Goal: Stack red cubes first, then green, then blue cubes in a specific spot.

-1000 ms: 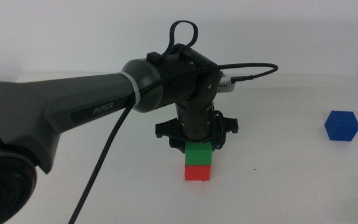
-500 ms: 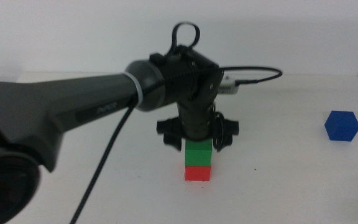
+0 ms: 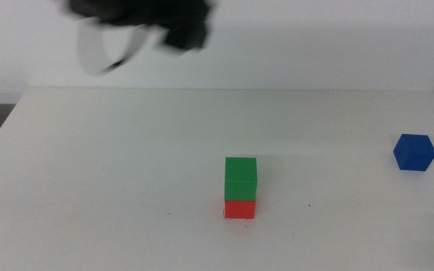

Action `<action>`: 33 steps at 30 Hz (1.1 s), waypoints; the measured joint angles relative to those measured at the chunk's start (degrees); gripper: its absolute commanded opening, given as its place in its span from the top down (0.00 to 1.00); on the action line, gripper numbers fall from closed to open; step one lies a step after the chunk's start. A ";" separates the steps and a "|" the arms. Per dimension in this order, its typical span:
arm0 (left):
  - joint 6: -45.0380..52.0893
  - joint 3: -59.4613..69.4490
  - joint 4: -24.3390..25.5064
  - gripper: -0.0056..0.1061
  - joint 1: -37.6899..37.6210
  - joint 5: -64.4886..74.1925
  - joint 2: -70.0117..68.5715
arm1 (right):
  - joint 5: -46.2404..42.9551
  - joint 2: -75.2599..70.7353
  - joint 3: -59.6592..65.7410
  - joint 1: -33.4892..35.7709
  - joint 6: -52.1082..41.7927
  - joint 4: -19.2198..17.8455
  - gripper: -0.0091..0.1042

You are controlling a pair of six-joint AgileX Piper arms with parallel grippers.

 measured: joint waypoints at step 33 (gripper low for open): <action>0.71 26.76 -11.99 0.11 0.09 -12.47 -33.81 | -1.24 0.00 0.00 0.00 -1.20 -2.53 0.15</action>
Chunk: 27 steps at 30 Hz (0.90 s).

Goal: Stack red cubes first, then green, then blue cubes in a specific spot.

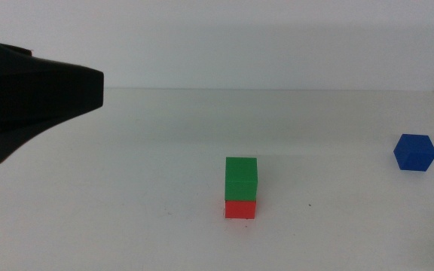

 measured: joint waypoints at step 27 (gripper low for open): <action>0.00 0.00 0.78 0.11 0.00 -0.07 -0.13 | 14.57 28.03 -29.56 0.00 15.52 0.69 0.15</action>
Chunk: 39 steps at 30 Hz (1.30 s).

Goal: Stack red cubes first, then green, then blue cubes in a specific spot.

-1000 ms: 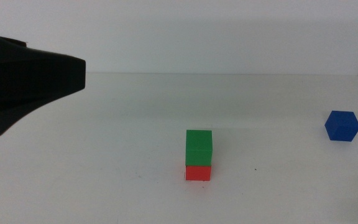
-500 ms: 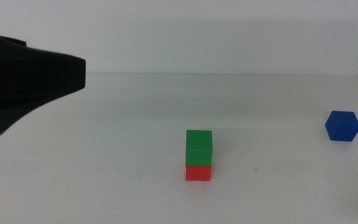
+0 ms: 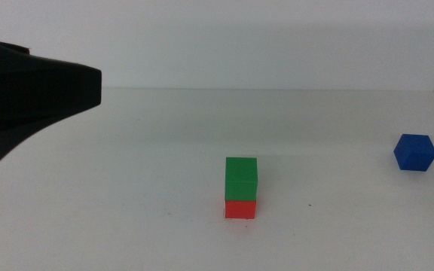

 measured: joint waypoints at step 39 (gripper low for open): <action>0.00 0.00 1.73 0.11 0.00 -0.05 -0.13 | 25.77 86.67 -64.28 -1.96 -17.19 1.69 0.15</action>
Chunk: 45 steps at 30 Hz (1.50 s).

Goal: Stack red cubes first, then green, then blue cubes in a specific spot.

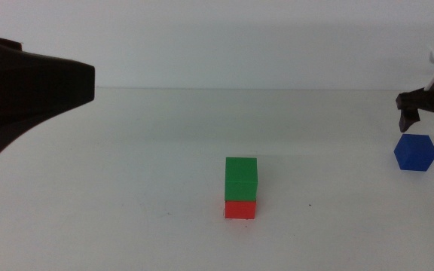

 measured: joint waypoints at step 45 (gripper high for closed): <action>0.00 0.00 0.13 0.11 0.00 0.00 0.00 | 11.84 -9.97 -2.42 51.46 48.72 -13.42 0.82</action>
